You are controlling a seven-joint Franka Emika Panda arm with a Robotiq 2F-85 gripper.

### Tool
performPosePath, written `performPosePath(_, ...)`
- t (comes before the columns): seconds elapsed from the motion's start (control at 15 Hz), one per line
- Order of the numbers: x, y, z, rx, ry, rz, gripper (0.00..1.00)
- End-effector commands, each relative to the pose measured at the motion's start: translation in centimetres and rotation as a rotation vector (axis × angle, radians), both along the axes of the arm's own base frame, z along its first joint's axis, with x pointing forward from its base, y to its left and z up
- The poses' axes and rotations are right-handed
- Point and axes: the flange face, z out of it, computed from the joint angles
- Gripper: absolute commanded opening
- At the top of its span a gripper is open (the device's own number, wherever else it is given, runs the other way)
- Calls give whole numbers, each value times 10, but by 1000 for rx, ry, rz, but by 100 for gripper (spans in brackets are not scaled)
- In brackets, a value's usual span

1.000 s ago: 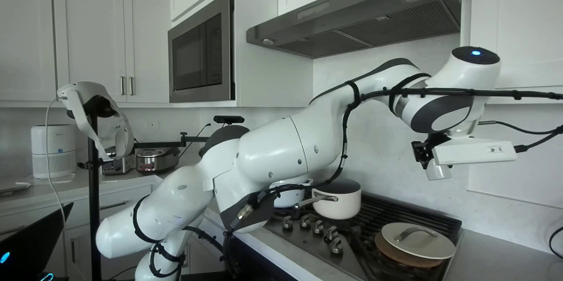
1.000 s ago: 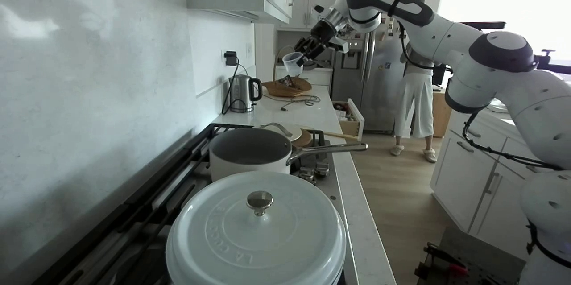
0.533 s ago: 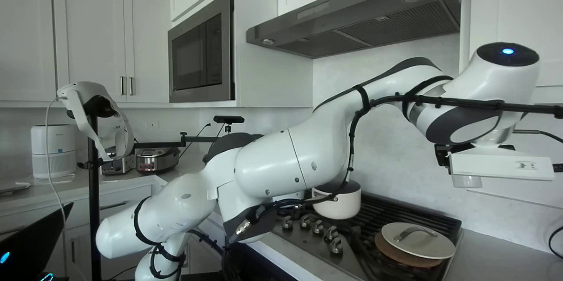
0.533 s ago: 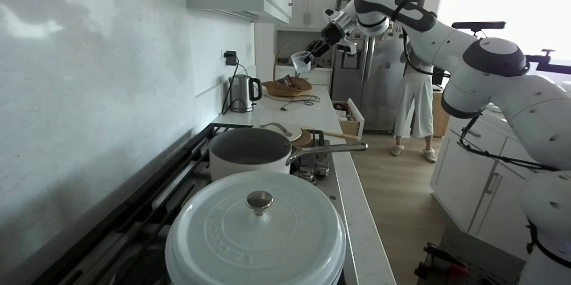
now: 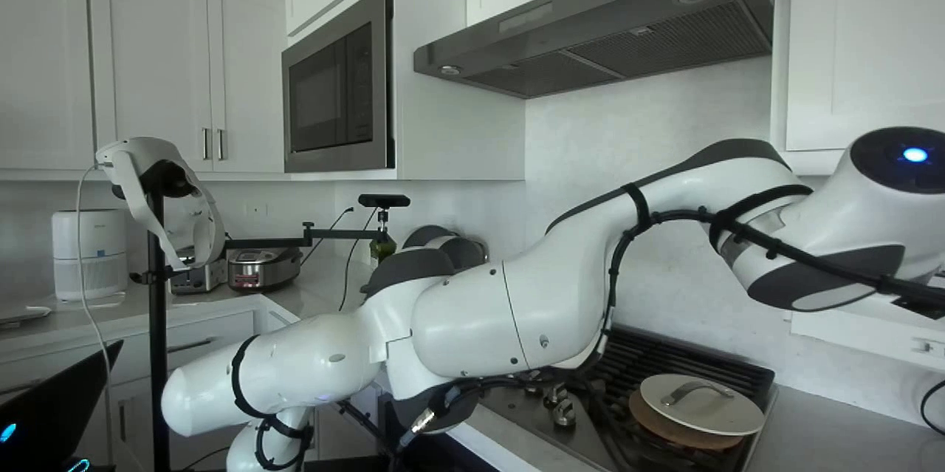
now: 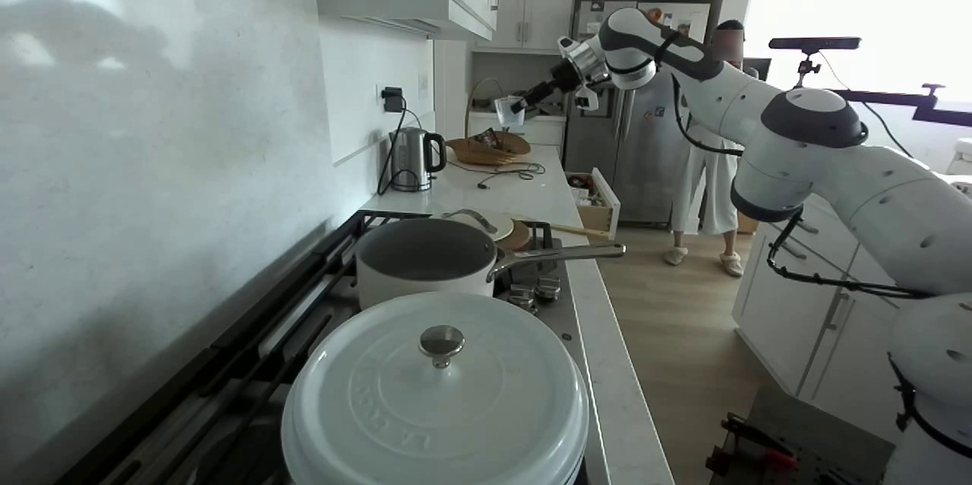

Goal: Pour some water into the pot

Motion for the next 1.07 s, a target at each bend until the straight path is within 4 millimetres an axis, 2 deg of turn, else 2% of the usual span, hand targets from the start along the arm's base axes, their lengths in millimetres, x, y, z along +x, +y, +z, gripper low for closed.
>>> performPosePath(0.0,9,-8,-13,24,-6,-75,35)
performPosePath(0.67,8,-53,-61,49,-19,-150,35)
performPosePath(1.0,6,-74,-84,-21,-59,-157,35)
